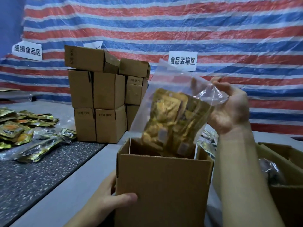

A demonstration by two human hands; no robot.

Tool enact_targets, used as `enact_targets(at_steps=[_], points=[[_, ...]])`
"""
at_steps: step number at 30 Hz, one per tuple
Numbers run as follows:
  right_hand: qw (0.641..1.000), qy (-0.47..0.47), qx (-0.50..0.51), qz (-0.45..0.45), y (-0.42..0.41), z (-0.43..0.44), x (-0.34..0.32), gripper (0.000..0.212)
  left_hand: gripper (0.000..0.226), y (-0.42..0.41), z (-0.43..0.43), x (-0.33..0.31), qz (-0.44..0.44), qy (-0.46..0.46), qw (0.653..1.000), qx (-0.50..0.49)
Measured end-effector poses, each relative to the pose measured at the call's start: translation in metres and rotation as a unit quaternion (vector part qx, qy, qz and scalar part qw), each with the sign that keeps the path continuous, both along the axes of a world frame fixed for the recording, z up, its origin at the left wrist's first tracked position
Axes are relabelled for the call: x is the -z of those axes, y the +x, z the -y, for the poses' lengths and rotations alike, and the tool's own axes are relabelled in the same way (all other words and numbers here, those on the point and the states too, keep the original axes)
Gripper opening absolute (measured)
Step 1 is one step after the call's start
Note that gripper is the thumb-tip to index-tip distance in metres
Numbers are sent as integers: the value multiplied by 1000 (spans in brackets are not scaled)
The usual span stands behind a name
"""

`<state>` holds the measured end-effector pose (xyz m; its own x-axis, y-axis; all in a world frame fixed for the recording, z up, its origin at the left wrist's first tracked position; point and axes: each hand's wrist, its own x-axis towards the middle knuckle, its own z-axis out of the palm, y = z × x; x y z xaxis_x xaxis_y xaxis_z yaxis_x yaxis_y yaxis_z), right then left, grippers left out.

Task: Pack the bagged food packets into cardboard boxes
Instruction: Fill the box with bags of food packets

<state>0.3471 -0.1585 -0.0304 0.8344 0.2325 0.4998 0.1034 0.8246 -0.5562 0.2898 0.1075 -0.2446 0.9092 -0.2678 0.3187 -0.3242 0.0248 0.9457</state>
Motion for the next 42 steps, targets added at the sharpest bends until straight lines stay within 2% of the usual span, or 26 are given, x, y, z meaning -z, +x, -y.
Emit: enact_targets(at_steps=[2, 5, 9, 12, 13, 14, 15, 17, 18, 19, 21, 22, 23, 25, 27, 29, 30, 32, 35, 38, 40, 42], points=[[997, -75, 17, 11, -8, 0, -1, 9, 74, 0, 0, 0, -6, -1, 1000, -1], [985, -169, 29, 32, -11, 4, 0, 19, 76, 0, -2, 0, -46, -9, 999, 17], [982, -177, 44, 52, -17, 4, -1, 16, 76, -3, 1, -3, -53, -8, 998, 21], [959, -256, 47, 116, -11, 7, 1, 8, 73, -4, 2, -4, -51, -12, 999, 15], [939, -313, 62, 125, -8, 7, 3, 9, 72, -4, 1, -4, -48, -10, 999, 12], [905, -396, 88, 127, -6, 6, 5, 13, 71, -4, 1, -4, -46, -12, 999, 12], [846, -500, 123, 141, -3, 5, 7, 18, 70, -3, 1, -3, -43, -12, 999, 9], [699, -669, 196, 161, -1, 1, 12, 28, 70, -2, 2, -1, -39, -12, 999, -5], [667, -696, 217, 155, -1, -1, 12, 29, 71, -2, 2, -1, -39, -14, 999, -13], [672, -690, 227, 143, 1, -2, 13, 33, 71, -2, 2, 0, -38, -15, 999, -18], [707, -665, 209, 122, 0, -3, 12, 42, 72, -3, 3, -1, -35, -18, 999, -21], [709, -668, 195, 114, -1, -3, 11, 42, 72, -4, 3, -2, -32, -20, 999, -19], [702, -680, 182, 107, -2, -3, 11, 37, 72, -5, 3, -3, -28, -20, 999, -16], [665, -721, 168, 104, -5, -5, 11, 18, 72, -6, 5, -5, -17, -16, 1000, -12], [628, -746, 188, 120, -7, -7, 9, 15, 72, -7, 6, -6, -11, -13, 1000, -14], [615, -749, 205, 136, -12, -8, 5, 15, 73, -8, 6, -7, -14, -19, 1000, -10], [624, -744, 193, 142, -17, -7, 3, 16, 72, -8, 7, -7, -15, -21, 1000, -8], [664, -717, 139, 159, -29, -1, -3, 18, 71, -9, 7, -8, -13, -23, 1000, -8], [714, -674, 42, 188, -41, 7, -8, 29, 71, -10, 9, -8, -11, -29, 999, -17], [724, -673, 26, 149, -36, 4, -5, 26, 74, -11, 8, -7, -13, -30, 999, -23], [688, -715, 54, 111, -27, -2, 2, 18, 76, -11, 8, -7, -15, -26, 999, -21], [621, -774, 88, 84, -18, -7, 8, 8, 78, -10, 7, -7, -19, -26, 999, -20]])
